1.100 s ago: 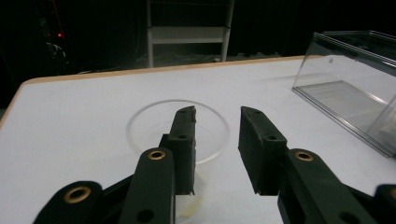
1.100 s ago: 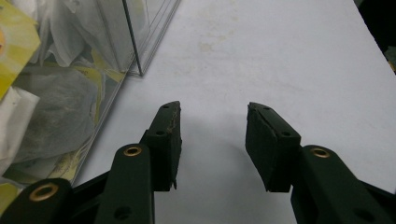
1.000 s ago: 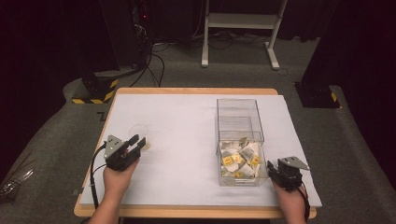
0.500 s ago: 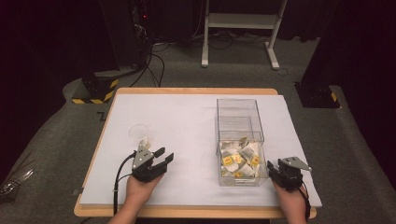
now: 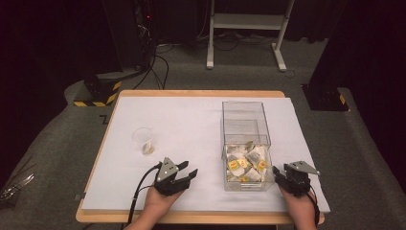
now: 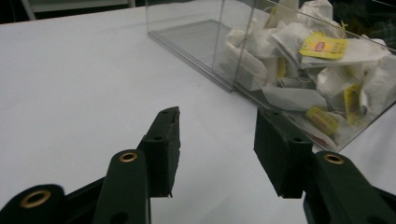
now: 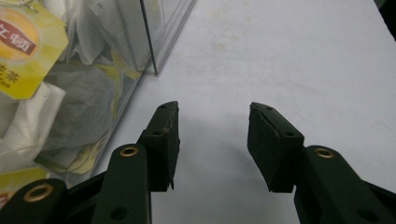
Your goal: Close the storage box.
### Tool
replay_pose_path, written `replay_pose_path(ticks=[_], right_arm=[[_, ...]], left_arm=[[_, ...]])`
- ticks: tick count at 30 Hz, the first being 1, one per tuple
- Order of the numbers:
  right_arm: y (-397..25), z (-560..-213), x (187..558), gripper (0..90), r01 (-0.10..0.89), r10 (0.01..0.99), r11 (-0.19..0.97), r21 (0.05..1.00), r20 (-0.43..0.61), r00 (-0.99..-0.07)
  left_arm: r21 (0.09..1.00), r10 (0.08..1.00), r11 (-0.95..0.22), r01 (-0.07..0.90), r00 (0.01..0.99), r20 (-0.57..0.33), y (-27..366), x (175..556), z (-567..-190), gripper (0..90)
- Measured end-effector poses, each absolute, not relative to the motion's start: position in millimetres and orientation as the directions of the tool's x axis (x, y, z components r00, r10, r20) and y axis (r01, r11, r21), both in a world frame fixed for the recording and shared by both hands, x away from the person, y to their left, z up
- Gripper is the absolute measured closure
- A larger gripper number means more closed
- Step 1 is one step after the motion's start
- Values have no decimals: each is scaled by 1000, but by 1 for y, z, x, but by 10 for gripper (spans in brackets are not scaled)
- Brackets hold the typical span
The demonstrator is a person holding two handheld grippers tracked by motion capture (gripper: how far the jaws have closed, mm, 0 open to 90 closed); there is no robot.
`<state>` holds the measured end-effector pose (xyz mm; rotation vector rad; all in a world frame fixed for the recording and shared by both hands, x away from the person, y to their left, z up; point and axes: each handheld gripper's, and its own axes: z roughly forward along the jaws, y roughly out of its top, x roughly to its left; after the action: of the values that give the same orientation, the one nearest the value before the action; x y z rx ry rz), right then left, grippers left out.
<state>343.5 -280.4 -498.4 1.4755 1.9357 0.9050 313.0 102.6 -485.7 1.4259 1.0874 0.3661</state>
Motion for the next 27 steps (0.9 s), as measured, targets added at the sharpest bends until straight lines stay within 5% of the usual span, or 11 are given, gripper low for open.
replay_pose_path(ticks=[5, 6, 7, 8, 27], right_arm=[[-286, -497, 334, 532, 608, 962, 180, 773, -10, -273], [-288, -497, 331, 530, 606, 960, 181, 775, -6, -279], [-289, -497, 328, 529, 601, 959, 188, 777, -12, -285], [-291, -496, 324, 528, 599, 957, 192, 778, -13, -290], [-288, -488, 270, 447, 560, 914, 252, 789, -4, -406]], left_arm=[[830, 701, 397, 391, 455, -549, 71, 308, -487, 475], [830, 693, 393, 396, 465, -551, 68, 306, -488, 466], [888, 721, 215, 406, 548, -425, 76, 304, -491, 458], [895, 722, 177, 409, 564, -401, 75, 302, -492, 448], [890, 658, 101, 446, 640, -396, 28, 282, -500, 374]])
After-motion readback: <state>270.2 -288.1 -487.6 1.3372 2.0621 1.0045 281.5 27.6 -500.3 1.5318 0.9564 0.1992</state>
